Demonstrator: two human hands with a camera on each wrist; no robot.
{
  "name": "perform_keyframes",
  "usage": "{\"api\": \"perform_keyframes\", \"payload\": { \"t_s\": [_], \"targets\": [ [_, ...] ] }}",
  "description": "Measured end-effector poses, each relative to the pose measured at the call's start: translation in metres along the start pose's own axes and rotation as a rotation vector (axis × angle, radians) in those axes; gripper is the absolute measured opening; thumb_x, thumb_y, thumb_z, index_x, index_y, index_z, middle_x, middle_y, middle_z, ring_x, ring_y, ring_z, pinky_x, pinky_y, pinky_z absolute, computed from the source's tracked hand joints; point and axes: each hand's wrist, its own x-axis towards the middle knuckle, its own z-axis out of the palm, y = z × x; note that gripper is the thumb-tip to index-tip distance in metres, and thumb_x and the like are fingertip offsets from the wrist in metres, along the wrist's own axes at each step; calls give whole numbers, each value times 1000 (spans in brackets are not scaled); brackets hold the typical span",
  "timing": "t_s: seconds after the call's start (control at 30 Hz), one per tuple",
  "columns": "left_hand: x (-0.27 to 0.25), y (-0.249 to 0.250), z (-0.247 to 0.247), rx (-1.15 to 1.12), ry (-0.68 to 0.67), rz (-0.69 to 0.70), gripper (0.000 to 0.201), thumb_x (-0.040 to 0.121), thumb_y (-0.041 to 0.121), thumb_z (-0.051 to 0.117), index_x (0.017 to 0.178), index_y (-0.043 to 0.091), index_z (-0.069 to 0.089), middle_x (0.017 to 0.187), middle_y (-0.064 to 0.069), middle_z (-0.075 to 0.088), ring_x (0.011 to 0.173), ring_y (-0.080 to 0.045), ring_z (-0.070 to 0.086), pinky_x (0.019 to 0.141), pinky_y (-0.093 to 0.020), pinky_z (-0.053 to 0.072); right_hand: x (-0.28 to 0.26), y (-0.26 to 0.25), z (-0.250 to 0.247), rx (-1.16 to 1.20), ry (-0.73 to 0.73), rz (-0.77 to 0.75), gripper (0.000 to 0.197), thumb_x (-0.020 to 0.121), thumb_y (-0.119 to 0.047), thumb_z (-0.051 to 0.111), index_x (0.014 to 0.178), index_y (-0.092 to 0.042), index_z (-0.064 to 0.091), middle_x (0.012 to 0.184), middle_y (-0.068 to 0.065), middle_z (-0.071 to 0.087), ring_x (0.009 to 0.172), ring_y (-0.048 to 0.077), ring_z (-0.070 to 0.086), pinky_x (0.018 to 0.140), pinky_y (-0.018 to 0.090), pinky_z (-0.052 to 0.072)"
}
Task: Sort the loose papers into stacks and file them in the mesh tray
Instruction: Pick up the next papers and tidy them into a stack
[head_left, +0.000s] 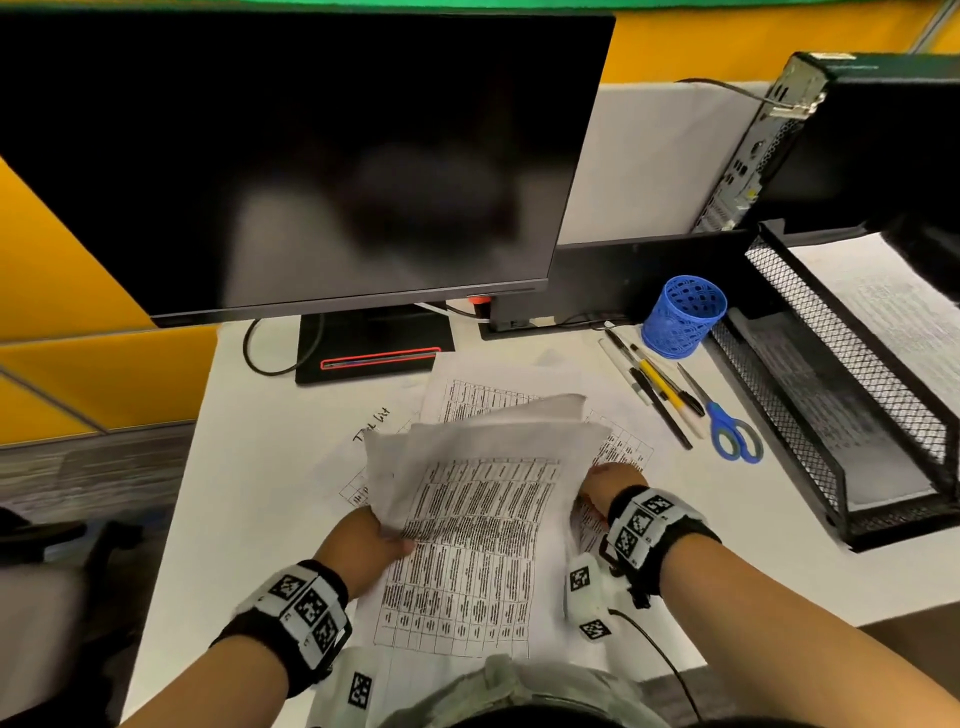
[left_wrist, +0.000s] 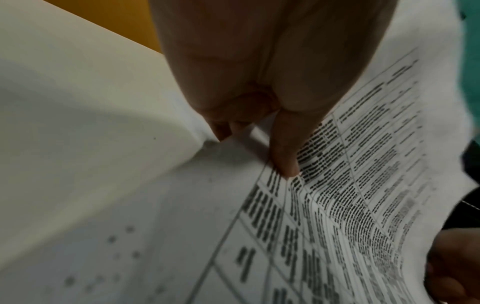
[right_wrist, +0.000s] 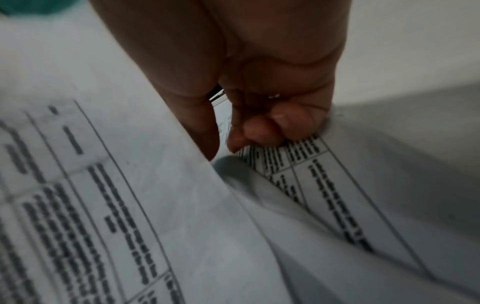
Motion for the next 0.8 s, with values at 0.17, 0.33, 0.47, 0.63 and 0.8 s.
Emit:
{"api": "perform_keyframes", "payload": {
  "t_s": [0.17, 0.33, 0.47, 0.63, 0.8],
  "targets": [
    [-4, -3, 1, 38, -6, -1, 15, 80, 9, 69, 83, 19, 58, 97, -13, 69, 93, -26, 62, 69, -23, 43, -16, -16, 10, -366, 60, -75, 46, 94, -22, 47, 137, -5, 42, 142, 11, 46, 131, 26, 44, 106, 29, 35],
    [-4, -6, 0, -5, 4, -21, 18, 78, 10, 72, 93, 13, 63, 98, -12, 69, 95, -26, 62, 82, -31, 48, -15, -13, 13, -335, 90, -65, 37, 90, -13, 51, 125, -1, 55, 132, 17, 55, 123, 29, 51, 97, 31, 42],
    [-2, 1, -11, -71, 34, 14, 21, 77, 14, 71, 97, 11, 66, 100, -13, 70, 96, -26, 63, 87, -35, 49, -15, -2, 6, -171, 96, -176, 17, 89, -13, 51, 101, -9, 63, 113, 15, 66, 91, 25, 58, 78, 28, 43],
    [6, 16, -31, -212, 111, 11, 21, 78, 7, 69, 99, 3, 71, 99, -14, 70, 98, -29, 64, 94, -36, 45, -21, 10, -15, 63, 71, -217, 33, 90, -8, 53, 122, -12, 57, 113, 11, 65, 102, 27, 59, 91, 33, 46],
    [7, 43, -32, -546, 68, 17, 18, 90, 5, 51, 99, 14, 64, 105, -17, 70, 95, -32, 67, 96, -49, 48, -35, 12, -24, 166, -6, -271, 12, 90, -6, 54, 93, -16, 60, 80, -4, 62, 78, 15, 57, 69, 23, 43]
  ]
}}
